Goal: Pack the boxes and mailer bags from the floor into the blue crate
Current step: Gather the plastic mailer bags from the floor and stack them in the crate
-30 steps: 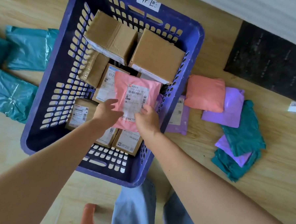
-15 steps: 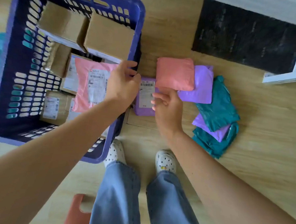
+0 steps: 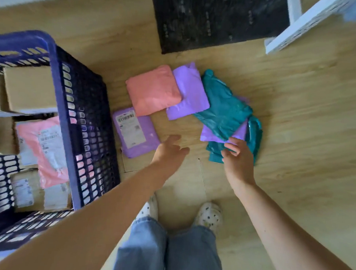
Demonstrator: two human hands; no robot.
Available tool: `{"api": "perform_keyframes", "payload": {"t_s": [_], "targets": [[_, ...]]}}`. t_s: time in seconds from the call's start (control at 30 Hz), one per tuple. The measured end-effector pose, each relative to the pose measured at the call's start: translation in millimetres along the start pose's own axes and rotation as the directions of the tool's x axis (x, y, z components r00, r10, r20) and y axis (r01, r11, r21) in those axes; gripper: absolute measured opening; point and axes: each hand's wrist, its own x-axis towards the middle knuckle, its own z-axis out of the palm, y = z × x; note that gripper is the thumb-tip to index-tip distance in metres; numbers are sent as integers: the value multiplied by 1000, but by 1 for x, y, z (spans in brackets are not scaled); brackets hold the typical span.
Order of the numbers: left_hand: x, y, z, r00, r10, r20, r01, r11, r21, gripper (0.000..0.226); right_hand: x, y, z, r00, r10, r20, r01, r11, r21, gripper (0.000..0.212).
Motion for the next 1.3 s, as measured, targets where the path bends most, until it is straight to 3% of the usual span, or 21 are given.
{"api": "perform_keyframes", "payload": {"t_s": [0.23, 0.33, 0.4, 0.43, 0.5, 0.63, 0.77, 0.9, 1.03, 1.13, 1.23, 1.3], "targets": [[58, 13, 78, 992, -107, 61, 109, 994, -31, 43, 86, 26, -37, 996, 81, -26, -79, 993, 87, 39], [89, 12, 96, 997, 14, 80, -24, 992, 126, 63, 115, 37, -45, 992, 125, 26, -127, 982, 139, 49], [103, 10, 104, 977, 103, 186, -146, 962, 233, 77, 133, 47, -45, 988, 145, 52, -151, 974, 166, 53], [109, 9, 107, 960, 144, 239, -224, 910, 350, 83, 141, 52, -43, 985, 159, 63, -168, 970, 176, 54], [115, 9, 112, 928, 195, 317, -359, 698, 619, 91, 155, 61, -38, 979, 188, 84, -201, 957, 208, 52], [131, 3, 119, 916, 224, 334, -402, 465, 789, 93, 172, 74, -27, 963, 237, 131, -266, 916, 301, 45], [146, -6, 121, 907, 265, 328, -414, 408, 814, 92, 183, 80, -19, 966, 238, 102, -259, 902, 346, 44], [152, -17, 120, 869, 364, 336, -464, 357, 811, 92, 191, 80, -14, 983, 180, 18, -178, 945, 274, 41], [159, -26, 113, 824, 461, 329, -471, 235, 850, 91, 199, 81, -5, 990, 138, -8, -131, 959, 253, 58], [166, -34, 105, 737, 564, 372, -510, 105, 854, 86, 204, 81, -2, 989, 147, -23, -139, 968, 207, 40], [181, -47, 96, 573, 724, 385, -603, 54, 796, 85, 205, 77, -2, 991, 127, -49, -113, 968, 224, 42], [186, -47, 94, 574, 722, 387, -605, 55, 794, 82, 203, 73, -3, 994, 101, -39, -88, 965, 246, 38]]}}
